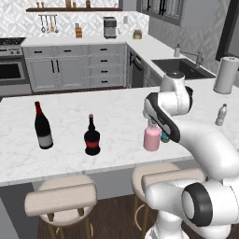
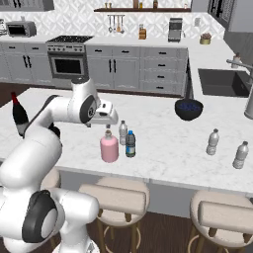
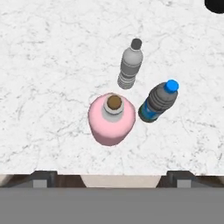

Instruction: Move the plastic bottles in the middle to the plastics group, and the glass bottles in the middle to the glass group.

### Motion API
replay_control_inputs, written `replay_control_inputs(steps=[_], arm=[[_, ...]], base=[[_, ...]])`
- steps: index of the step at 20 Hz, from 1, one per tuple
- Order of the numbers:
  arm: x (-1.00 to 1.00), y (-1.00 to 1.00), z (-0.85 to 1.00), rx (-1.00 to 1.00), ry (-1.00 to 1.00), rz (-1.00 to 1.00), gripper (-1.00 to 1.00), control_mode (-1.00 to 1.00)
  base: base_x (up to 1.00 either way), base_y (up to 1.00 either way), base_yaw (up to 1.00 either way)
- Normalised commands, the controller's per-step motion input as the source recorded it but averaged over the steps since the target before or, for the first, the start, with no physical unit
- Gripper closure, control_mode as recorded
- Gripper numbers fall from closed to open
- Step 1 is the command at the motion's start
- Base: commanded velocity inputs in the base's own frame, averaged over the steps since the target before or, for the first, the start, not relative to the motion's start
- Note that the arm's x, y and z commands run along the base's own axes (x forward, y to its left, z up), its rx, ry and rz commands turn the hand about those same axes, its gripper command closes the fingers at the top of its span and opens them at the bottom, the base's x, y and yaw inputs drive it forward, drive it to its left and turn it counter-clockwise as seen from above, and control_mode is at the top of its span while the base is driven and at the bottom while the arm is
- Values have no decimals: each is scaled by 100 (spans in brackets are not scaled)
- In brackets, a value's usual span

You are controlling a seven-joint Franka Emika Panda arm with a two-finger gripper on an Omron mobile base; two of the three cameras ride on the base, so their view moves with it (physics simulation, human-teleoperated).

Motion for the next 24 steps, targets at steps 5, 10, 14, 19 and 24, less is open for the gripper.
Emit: replay_control_inputs(steps=[5, 10, 14, 19, 24], arm=[[7, 0, -34, 1, 0, 0, -100, -100], [13, 0, -33, 3, 1, 0, -100, -100], [33, -1, -27, 2, 7, 0, -100, -100], [45, -4, -24, 1, 6, 0, -100, -100], [18, 0, -10, 0, 5, 0, -100, -100]], base=[[0, 0, 0], [0, 0, 0], [0, 0, 0], [0, 0, 0], [0, 0, 0]])
